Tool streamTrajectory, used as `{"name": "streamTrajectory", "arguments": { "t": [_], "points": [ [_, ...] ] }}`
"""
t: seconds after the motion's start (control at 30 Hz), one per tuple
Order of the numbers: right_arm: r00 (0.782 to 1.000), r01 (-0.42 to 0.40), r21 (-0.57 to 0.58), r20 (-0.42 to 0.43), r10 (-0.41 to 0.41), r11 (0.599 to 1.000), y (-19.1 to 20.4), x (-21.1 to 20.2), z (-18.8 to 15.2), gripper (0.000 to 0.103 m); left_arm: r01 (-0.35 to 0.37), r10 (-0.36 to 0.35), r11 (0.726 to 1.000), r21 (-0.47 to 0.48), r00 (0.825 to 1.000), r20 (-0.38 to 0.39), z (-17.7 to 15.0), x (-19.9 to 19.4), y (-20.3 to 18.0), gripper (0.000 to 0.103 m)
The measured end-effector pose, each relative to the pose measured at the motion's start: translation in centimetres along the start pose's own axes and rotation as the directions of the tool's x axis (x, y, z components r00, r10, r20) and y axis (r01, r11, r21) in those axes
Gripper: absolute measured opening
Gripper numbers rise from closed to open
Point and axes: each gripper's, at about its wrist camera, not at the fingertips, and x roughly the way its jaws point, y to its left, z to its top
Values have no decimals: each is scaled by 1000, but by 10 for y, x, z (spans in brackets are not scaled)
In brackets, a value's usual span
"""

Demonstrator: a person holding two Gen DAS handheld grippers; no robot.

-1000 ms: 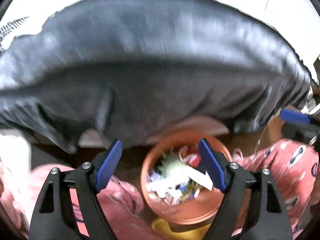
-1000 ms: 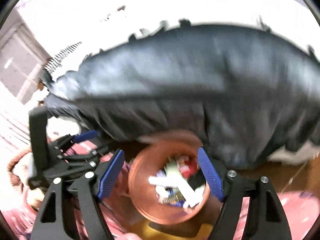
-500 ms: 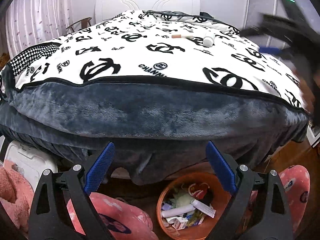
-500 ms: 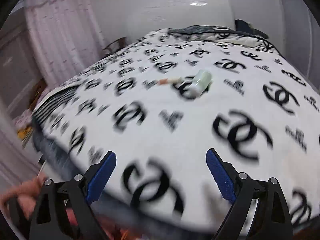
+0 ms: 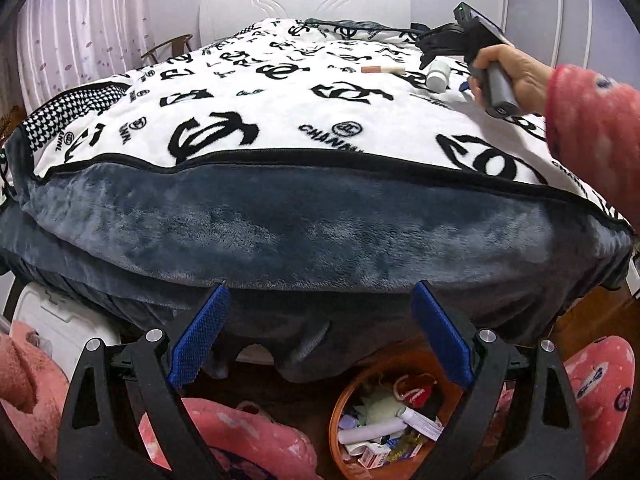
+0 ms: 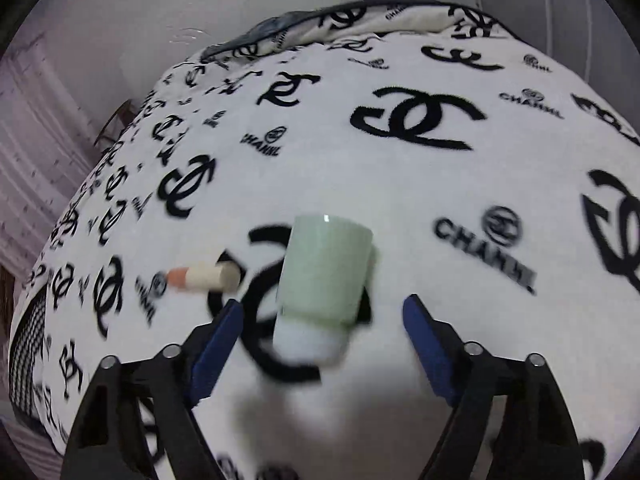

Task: Collect trash
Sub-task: 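Move the right tool to the bed and grasp the pale green jar, then grasp the orange-tipped white stick with the left tool while the right tool holds the jar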

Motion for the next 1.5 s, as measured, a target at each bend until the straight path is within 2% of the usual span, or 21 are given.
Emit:
{"name": "streamTrajectory", "arguments": {
  "t": [0.07,0.1,0.17,0.27,0.33,0.47,0.53,0.57,0.67,0.8,0.87,0.9,1.0,1.13,1.3,1.43,1.47,1.5],
  "points": [
    [999,32,-22,-14,-32,999,5,10,2,63,6,-6,1000,-3,1000,-14,0,5,0,90],
    [998,62,-33,-25,-63,998,6,15,2,53,8,-8,1000,-1,1000,-28,0,9,0,90],
    [999,49,-33,-22,-50,998,3,15,2,45,13,-13,1000,2,999,-37,0,12,-1,90],
    [998,-53,29,-16,54,998,-15,1,-1,44,8,-8,1000,13,1000,-20,3,9,-4,90],
    [994,-106,32,3,106,994,-22,-15,-6,44,0,-1,1000,29,1000,7,8,3,-5,90],
    [968,-245,-4,55,245,969,-38,-65,-26,44,2,-5,999,43,997,72,32,-9,-4,90],
    [945,-320,-26,66,321,947,-48,-94,-44,44,-4,-5,997,81,994,111,51,-10,-5,90],
    [928,-366,-43,66,368,930,-53,-109,-56,44,-20,3,992,125,990,139,65,-7,-7,90],
    [899,-428,-96,60,434,899,-62,-140,-84,44,-30,-19,961,274,985,174,107,12,-18,90],
    [863,-488,-142,72,501,861,-82,-175,-126,44,45,-138,911,411,970,200,174,52,-32,90],
    [848,-511,-148,75,524,847,-90,-184,-139,44,10,-111,881,474,976,186,200,79,-47,90],
    [841,-520,-156,75,535,840,-94,-188,-148,44,0,-101,851,525,981,164,215,100,-58,90],
    [825,-543,-163,75,560,823,-105,-194,-161,44,20,-98,820,572,989,106,246,148,-78,90],
    [802,-577,-152,80,592,802,-117,-195,-167,44,47,-108,818,573,992,71,281,198,-98,90],
    [781,-598,-139,120,613,789,-134,-191,-157,44,32,-46,789,614,999,6,300,253,-123,90],
    [767,-613,-116,149,624,782,-148,-189,-149,44,99,-85,816,569,995,-51,318,275,-123,89],
    [764,-618,-112,152,628,779,-151,-188,-147,44,111,-88,816,567,994,-67,319,281,-124,84],
    [761,-619,-111,159,629,777,-153,-187,-146,44,158,-120,813,560,987,-103,318,284,-125,69]
  ]
}}
